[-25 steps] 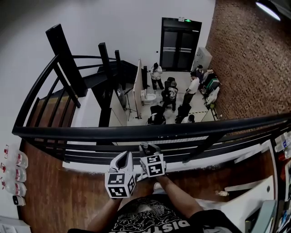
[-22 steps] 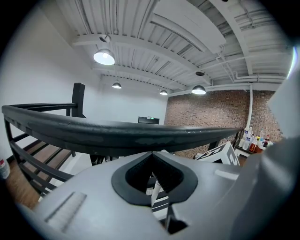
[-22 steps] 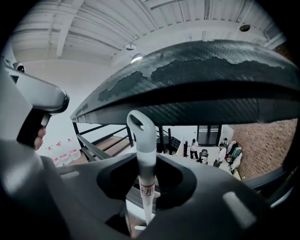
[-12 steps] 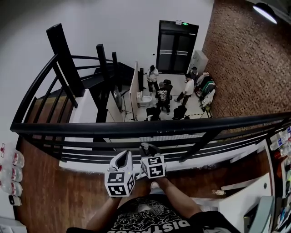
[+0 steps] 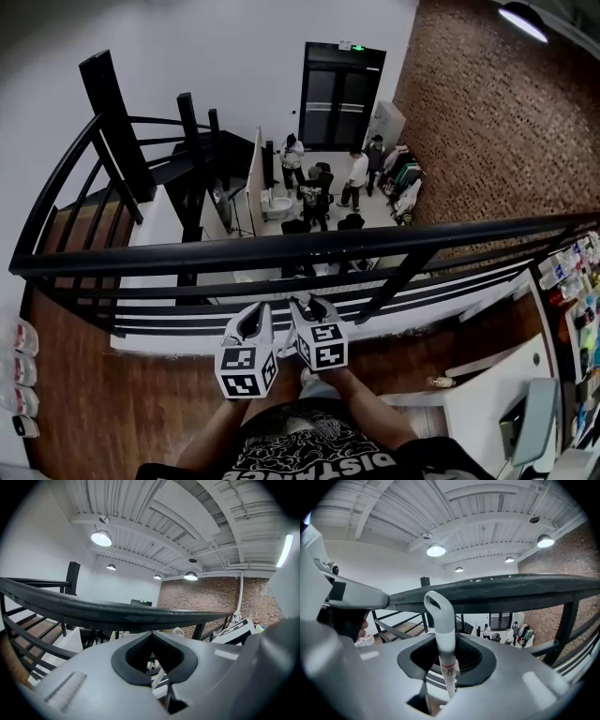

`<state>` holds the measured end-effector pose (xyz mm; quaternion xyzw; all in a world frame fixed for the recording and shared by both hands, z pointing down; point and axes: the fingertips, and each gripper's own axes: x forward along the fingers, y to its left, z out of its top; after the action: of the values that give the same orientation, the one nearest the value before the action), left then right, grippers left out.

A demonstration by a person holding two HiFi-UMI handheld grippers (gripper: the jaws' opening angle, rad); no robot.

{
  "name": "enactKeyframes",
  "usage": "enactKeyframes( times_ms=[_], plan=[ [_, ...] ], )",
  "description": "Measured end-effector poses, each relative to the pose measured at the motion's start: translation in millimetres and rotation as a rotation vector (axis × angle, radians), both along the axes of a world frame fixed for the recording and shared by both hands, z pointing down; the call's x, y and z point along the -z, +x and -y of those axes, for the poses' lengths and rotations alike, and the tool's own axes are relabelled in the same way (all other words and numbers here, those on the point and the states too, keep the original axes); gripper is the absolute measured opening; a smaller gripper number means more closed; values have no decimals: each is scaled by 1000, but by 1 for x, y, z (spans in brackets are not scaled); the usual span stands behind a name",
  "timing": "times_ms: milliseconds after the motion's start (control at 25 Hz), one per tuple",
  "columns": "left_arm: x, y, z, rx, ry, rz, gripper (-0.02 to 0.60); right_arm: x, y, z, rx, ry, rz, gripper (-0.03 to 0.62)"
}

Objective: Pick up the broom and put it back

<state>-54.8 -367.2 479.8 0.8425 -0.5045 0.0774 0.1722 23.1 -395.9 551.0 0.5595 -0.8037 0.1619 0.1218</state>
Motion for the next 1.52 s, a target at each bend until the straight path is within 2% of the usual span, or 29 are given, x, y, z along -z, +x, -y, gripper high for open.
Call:
enactKeyframes(
  times_ms=[320,640,1120,1520],
  plan=[
    [3,23,-22,-77,15,-19,5,44,35,-23,-93,78,-10,94],
    [7,19,-32,-87,33,-13,5,96,72,-52,-166,167,-32,94],
    [13,-8,-30,-35,52,-4,5,165,123,-81,-253,255,-65,94],
    [22,-25,-32,9,72,-8,5,186,143,-98,-285,280,-73,94]
  ],
)
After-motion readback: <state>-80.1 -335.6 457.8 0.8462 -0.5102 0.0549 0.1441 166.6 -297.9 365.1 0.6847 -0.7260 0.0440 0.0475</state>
